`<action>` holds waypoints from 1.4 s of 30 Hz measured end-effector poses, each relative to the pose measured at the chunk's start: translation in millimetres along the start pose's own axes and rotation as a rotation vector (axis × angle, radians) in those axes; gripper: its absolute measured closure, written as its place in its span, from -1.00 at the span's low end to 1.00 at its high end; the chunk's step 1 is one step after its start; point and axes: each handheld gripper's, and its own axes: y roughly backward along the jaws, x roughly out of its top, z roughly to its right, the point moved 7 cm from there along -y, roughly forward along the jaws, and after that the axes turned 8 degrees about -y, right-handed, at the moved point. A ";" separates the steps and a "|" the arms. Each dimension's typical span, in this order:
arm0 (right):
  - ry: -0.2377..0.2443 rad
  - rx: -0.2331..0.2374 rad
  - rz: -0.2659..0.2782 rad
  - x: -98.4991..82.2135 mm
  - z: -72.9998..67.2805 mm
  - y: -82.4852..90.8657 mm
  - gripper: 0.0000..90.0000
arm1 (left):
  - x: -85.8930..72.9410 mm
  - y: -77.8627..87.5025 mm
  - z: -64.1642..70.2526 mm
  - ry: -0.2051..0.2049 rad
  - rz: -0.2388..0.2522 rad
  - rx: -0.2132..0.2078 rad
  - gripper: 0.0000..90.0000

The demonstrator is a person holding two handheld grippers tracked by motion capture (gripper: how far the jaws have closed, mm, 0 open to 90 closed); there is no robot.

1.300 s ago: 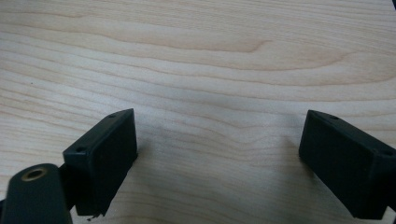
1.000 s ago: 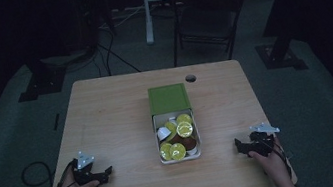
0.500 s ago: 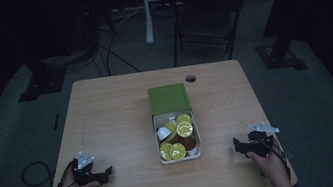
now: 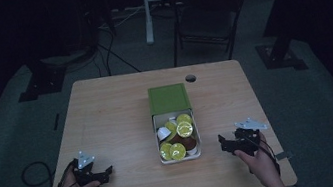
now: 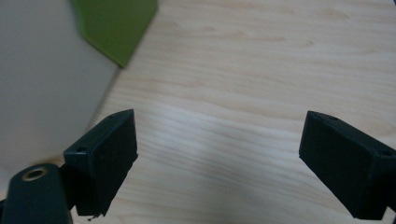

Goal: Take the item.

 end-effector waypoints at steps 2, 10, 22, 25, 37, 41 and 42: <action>-0.004 0.014 0.009 3.3 -7.4 2.3 -0.75 | 0.0 0.0 0.0 0.000 0.000 0.000 -0.80; 0.036 0.048 0.042 14.3 -32.3 10.5 -0.75 | 0.0 0.0 0.0 0.000 0.000 0.000 -0.80; 0.105 0.186 0.084 28.6 -77.1 30.9 -0.75 | -0.1 0.1 0.0 -0.001 -0.001 0.000 -0.81; 0.118 0.219 0.091 31.8 -89.5 34.2 -0.75 | -0.1 0.1 0.0 -0.001 -0.001 0.000 -0.81; 0.167 0.341 0.109 32.2 -133.1 40.1 -0.76 | -0.1 0.0 0.0 -0.001 -0.001 0.000 -0.81; 0.180 0.368 0.105 28.7 -144.5 37.1 -0.75 | -0.1 0.0 0.0 -0.001 -0.001 0.000 -0.81; 0.186 0.374 0.101 27.4 -147.1 36.1 -0.75 | -0.1 0.0 0.0 -0.001 -0.001 0.000 -0.81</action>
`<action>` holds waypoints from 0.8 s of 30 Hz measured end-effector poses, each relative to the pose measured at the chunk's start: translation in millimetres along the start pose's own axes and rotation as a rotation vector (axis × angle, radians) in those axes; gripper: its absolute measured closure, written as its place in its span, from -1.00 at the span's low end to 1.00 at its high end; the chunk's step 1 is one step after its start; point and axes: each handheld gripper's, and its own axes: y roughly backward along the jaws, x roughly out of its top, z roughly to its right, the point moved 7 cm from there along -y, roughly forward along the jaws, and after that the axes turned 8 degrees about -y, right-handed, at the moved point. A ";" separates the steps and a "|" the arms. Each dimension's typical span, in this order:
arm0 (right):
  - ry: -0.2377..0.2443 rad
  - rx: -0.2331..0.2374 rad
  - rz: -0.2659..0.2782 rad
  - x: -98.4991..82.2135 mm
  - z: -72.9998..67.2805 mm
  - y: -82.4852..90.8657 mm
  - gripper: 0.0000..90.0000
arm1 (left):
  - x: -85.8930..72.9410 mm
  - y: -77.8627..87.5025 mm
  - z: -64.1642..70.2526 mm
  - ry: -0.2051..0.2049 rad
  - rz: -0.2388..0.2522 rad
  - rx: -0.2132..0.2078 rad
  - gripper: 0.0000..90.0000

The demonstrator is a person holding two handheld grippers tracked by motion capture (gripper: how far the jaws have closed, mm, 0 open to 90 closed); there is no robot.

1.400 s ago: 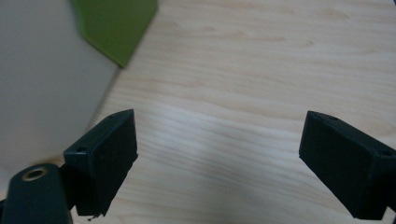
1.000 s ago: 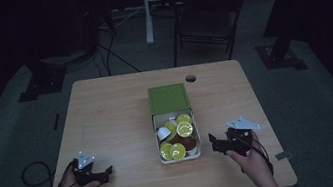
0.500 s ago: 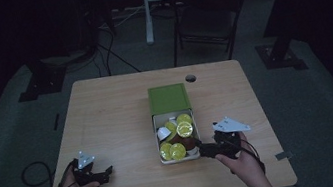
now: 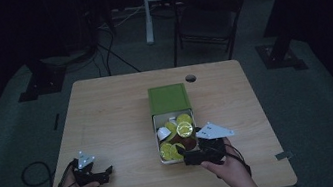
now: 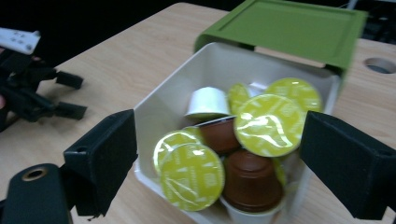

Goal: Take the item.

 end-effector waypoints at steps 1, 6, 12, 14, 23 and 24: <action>0.003 0.008 -0.008 -1.4 -2.8 -2.0 -0.75 | 0.0 0.0 0.0 0.000 -0.001 0.000 -0.81; 0.018 0.025 -0.032 -9.7 -14.3 -12.7 -0.66 | 0.0 0.0 0.0 0.000 -0.001 0.001 -0.81; 0.037 0.031 -0.069 -21.4 -19.3 -25.6 -0.66 | 0.0 0.0 0.0 0.000 0.000 0.000 -0.81; 0.042 0.023 -0.071 -25.0 -19.2 -30.2 -0.66 | 0.0 0.0 0.0 0.000 0.000 0.000 -0.81; 0.050 0.002 -0.121 -42.2 -15.4 -47.6 -0.54 | 0.0 0.0 0.0 0.000 0.000 0.001 -0.81; 0.048 0.001 -0.123 -42.8 -15.3 -48.3 -0.52 | 0.0 0.0 0.0 0.000 0.000 0.000 -0.81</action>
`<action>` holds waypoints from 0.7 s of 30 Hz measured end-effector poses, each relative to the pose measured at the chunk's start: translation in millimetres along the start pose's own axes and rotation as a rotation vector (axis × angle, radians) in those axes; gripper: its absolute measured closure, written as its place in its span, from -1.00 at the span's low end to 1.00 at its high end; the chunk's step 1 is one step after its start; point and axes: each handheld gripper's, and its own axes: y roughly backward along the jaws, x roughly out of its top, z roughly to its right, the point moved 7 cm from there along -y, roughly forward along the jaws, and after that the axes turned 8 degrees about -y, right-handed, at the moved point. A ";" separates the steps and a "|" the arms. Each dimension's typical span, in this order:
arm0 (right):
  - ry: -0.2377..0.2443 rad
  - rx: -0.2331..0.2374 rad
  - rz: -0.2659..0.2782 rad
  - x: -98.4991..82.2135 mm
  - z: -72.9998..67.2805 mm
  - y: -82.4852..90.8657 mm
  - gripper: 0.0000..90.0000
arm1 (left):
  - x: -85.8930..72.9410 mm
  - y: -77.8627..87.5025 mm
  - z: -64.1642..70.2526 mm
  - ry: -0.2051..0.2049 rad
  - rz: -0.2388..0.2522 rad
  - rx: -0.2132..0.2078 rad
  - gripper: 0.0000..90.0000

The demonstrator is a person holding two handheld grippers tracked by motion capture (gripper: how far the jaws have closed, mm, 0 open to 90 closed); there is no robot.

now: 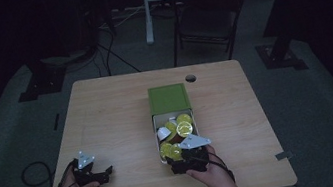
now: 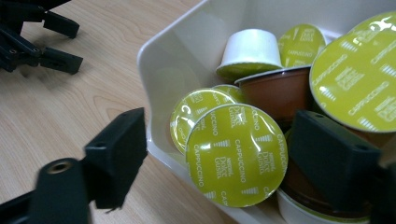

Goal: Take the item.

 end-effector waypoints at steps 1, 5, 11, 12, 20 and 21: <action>0.003 -0.001 -0.001 -0.4 -0.2 -0.8 -0.52 | 0.0 0.0 0.0 0.000 0.000 0.000 -0.81; 0.010 -0.008 -0.006 -1.7 -1.7 -4.1 -0.50 | 0.0 0.0 0.0 0.000 0.000 0.000 -0.81; 0.016 -0.027 -0.007 -4.0 -3.9 -10.7 -0.47 | 0.0 0.0 0.0 0.000 0.000 0.000 -0.81; 0.018 -0.029 -0.009 -4.1 -4.4 -11.4 -0.45 | 0.0 0.0 -0.1 0.000 0.000 0.000 -0.81; 0.035 -0.072 -0.014 -5.4 -2.4 -12.5 -0.22 | 0.0 0.0 -0.1 0.000 0.000 0.000 -0.81; 0.041 -0.080 -0.013 -5.4 -2.3 -12.7 -0.19 | 0.0 0.0 0.0 0.000 0.000 0.000 -0.81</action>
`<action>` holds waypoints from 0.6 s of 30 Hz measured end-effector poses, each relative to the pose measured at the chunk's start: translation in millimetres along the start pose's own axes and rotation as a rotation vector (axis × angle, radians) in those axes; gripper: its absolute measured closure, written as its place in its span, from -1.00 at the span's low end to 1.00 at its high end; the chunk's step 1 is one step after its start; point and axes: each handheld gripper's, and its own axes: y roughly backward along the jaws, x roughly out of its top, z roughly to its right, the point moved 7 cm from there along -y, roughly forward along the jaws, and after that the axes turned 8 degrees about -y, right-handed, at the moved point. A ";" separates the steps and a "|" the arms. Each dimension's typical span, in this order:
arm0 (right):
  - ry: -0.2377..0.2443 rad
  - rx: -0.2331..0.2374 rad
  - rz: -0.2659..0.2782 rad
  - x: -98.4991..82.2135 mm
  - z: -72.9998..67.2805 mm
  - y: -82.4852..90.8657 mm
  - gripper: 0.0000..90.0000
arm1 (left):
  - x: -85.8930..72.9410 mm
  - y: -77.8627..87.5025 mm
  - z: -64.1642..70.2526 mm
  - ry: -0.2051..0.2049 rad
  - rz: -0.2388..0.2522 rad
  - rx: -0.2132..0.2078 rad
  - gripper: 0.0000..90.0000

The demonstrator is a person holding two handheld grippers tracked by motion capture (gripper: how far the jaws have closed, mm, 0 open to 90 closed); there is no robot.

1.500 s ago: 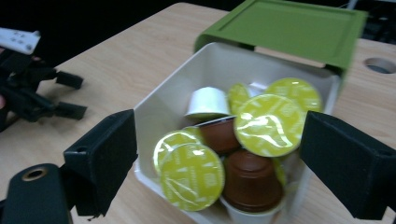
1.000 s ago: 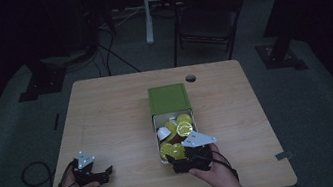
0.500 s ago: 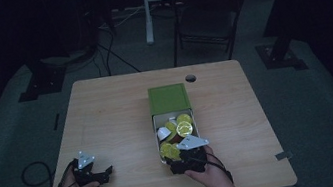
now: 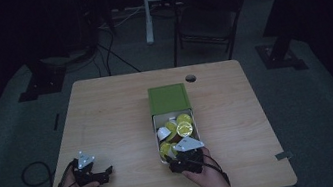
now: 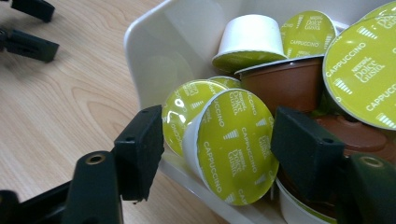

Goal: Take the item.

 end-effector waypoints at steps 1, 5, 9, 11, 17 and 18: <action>0.007 -0.007 0.000 -0.2 0.3 -0.2 -0.16 | 0.0 0.0 0.0 0.000 0.000 0.000 -0.81; -0.034 0.024 -0.025 -5.0 -0.7 -5.9 0.01 | 0.0 0.0 0.0 0.001 0.001 0.000 -0.81; -0.012 0.022 -0.038 -4.3 1.1 -7.7 0.06 | 0.1 -0.1 0.1 0.002 0.001 0.000 -0.81; -0.003 0.027 -0.040 -3.9 0.7 -7.3 0.09 | 0.1 -0.1 0.1 0.001 0.001 0.000 -0.81; 0.039 0.031 -0.020 2.5 -1.6 -2.2 0.26 | 0.0 0.0 0.0 0.000 -0.001 0.000 -0.81; 0.041 0.031 -0.018 3.5 -1.0 -1.6 0.26 | 0.0 0.0 0.0 0.000 -0.001 0.000 -0.81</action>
